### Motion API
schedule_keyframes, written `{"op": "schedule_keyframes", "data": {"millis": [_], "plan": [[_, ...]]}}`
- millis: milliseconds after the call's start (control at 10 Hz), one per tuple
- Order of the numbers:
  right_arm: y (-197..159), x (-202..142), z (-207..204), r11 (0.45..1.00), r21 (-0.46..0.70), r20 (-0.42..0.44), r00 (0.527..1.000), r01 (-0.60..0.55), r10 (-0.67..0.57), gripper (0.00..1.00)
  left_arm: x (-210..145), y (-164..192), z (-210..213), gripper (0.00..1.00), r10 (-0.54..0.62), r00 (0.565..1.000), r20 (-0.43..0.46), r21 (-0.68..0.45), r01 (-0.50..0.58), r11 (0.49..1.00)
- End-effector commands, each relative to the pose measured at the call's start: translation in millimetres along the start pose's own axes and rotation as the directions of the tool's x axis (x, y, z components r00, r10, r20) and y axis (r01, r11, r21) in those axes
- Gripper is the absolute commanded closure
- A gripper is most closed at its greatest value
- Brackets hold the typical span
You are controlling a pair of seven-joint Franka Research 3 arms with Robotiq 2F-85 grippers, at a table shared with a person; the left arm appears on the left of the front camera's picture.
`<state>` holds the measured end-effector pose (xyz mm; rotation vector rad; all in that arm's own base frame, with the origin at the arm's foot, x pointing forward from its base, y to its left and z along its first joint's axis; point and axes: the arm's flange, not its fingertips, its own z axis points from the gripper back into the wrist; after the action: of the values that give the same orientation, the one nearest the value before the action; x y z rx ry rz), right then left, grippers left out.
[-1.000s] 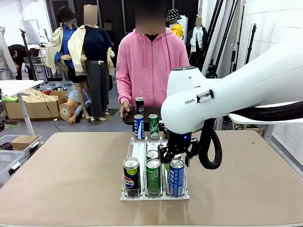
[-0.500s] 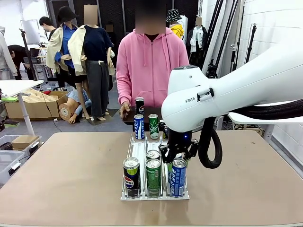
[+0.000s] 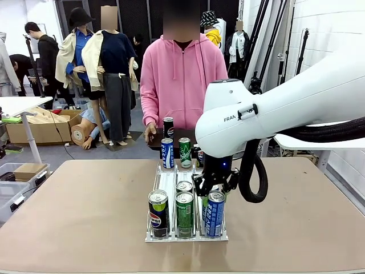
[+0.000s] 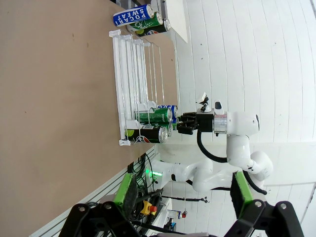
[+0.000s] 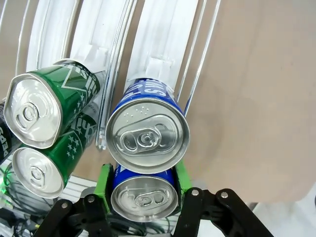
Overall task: Retrieve and hand over the desired beverage to the person.
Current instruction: Pick up another can of the same type that the person held from the Automatic Can Dispenser.
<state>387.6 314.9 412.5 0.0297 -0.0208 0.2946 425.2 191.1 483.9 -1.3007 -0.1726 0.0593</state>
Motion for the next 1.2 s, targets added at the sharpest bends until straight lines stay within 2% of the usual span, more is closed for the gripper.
{"op": "schedule_keyframes", "data": {"millis": [0, 400, 700, 1100], "plan": [[1, -1, 0, 1.000, -0.007, 0.002, 1.000, -0.006, 0.006, 1.00, -1, -2, 2, 0.00, -0.004, 1.000, 0.004, 0.000, 0.004, 1.000], [0, 0, 0, 1.000, 0.000, 0.000, 1.000, -0.001, 0.001, 1.00, -1, -2, 2, 0.00, -0.004, 1.000, 0.004, 0.000, 0.004, 1.000], [12, -7, 36, 0.997, -0.082, -0.010, 1.000, 0.011, -0.011, 1.00, -1, -2, 2, 0.00, -0.004, 1.000, 0.004, 0.000, 0.004, 1.000], [29, -22, 84, 0.995, -0.103, -0.023, 1.000, -0.005, 0.003, 1.00, -1, -2, 2, 0.00, -0.004, 1.000, 0.004, 0.000, 0.004, 1.000]]}}
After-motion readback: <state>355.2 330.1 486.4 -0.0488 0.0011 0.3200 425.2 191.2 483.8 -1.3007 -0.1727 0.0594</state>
